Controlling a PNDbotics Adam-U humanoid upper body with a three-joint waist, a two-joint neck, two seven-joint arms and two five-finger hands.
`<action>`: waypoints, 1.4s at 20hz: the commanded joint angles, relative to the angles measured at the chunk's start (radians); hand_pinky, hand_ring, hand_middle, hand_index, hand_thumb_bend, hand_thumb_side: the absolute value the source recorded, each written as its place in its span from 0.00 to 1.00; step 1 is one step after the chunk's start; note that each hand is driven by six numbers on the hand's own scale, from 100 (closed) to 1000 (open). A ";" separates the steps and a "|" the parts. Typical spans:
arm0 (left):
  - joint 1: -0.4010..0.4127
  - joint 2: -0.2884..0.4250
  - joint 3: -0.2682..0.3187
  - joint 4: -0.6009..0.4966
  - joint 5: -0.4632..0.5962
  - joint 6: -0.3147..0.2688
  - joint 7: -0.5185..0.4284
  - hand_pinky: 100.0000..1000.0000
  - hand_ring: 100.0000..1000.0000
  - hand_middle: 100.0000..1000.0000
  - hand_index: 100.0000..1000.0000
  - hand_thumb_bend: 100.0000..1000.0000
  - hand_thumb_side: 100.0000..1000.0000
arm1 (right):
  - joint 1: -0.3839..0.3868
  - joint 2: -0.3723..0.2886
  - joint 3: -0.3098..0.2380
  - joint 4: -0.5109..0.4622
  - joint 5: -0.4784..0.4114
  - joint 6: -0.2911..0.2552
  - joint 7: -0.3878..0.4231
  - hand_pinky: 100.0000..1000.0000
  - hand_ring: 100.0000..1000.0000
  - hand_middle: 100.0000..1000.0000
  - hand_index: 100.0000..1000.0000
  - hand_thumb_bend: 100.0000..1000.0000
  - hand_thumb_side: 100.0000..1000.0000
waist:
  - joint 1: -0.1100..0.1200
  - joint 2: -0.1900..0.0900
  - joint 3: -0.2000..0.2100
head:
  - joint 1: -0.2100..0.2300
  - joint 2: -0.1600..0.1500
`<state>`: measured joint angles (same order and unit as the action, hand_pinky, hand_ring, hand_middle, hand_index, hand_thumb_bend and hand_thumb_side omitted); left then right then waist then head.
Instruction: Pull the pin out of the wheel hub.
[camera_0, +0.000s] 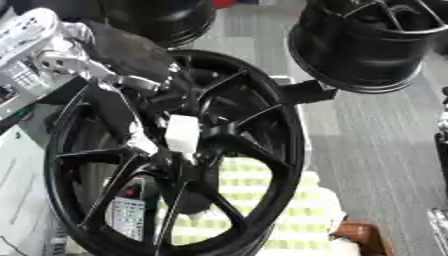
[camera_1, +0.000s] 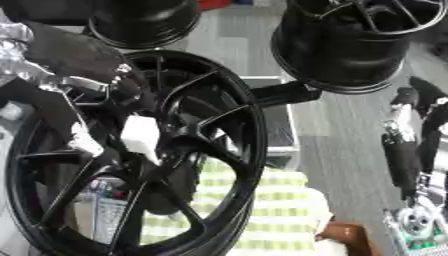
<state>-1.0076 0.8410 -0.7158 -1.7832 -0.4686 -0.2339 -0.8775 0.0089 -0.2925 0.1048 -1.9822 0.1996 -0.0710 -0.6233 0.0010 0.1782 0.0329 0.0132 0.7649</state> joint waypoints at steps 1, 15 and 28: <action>-0.014 0.031 0.014 -0.029 -0.004 0.027 -0.030 0.83 0.83 0.72 0.88 0.51 0.92 | -0.007 -0.008 -0.006 -0.018 -0.004 -0.001 -0.001 0.88 0.78 0.60 0.75 0.00 0.61 | 0.002 -0.016 -0.001 | -0.002 0.005; 0.020 0.029 -0.012 0.009 -0.035 0.123 -0.030 0.79 0.79 0.66 0.86 0.38 0.65 | -0.010 -0.004 -0.009 -0.018 -0.009 0.001 -0.004 0.88 0.78 0.60 0.75 0.00 0.62 | 0.007 -0.016 -0.011 | 0.005 0.005; 0.020 0.005 -0.024 0.013 -0.006 0.193 -0.030 0.75 0.74 0.62 0.80 0.21 0.62 | -0.010 -0.002 -0.009 -0.018 -0.011 0.000 -0.004 0.88 0.78 0.60 0.75 0.00 0.62 | 0.004 -0.014 -0.012 | 0.009 0.005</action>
<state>-0.9759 0.8335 -0.7489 -1.7673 -0.4817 -0.0491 -0.9075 0.0082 -0.2867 0.1043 -1.9822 0.1913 -0.0699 -0.6258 0.0051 0.1781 0.0212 0.0195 0.7649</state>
